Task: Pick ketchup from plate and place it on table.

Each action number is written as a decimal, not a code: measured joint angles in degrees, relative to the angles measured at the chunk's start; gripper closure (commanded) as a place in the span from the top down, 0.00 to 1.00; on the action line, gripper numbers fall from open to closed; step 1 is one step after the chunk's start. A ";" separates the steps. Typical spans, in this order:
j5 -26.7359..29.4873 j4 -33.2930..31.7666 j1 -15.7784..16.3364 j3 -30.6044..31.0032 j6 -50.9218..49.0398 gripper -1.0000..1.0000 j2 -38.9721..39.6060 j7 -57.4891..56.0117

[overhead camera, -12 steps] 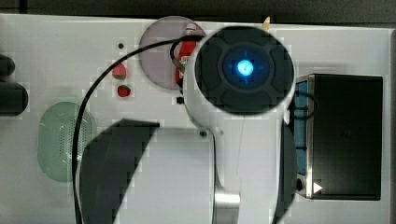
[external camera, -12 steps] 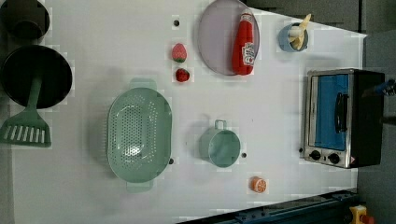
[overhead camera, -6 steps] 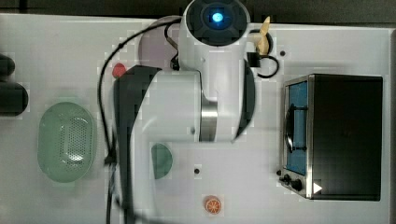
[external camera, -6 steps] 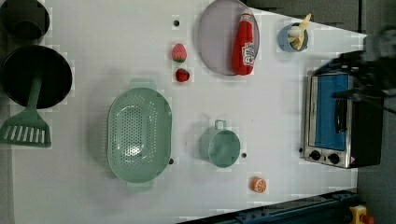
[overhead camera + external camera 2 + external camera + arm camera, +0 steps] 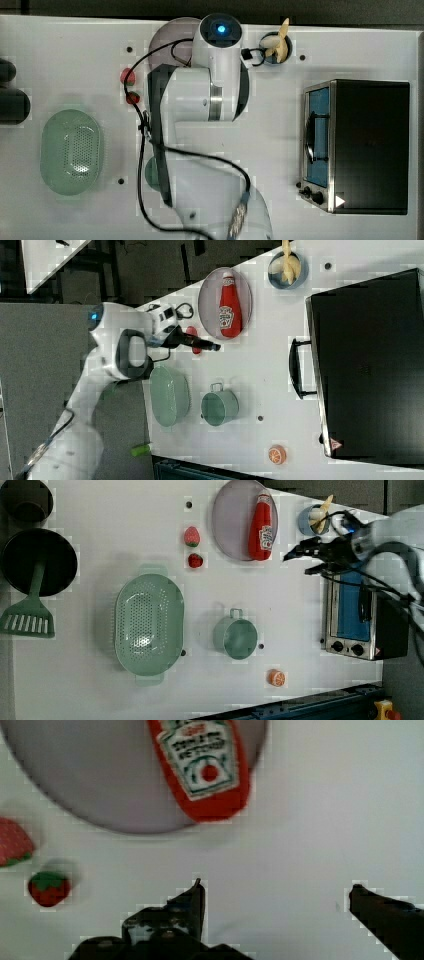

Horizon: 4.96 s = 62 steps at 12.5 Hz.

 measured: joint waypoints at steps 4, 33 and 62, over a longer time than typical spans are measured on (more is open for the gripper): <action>-4.35 1.85 0.96 0.26 7.61 1.00 5.82 -9.64; -5.31 17.96 3.53 -0.42 -2.14 0.57 14.46 -12.30; -3.43 -31.11 -5.07 -1.88 28.20 1.00 -8.34 -7.68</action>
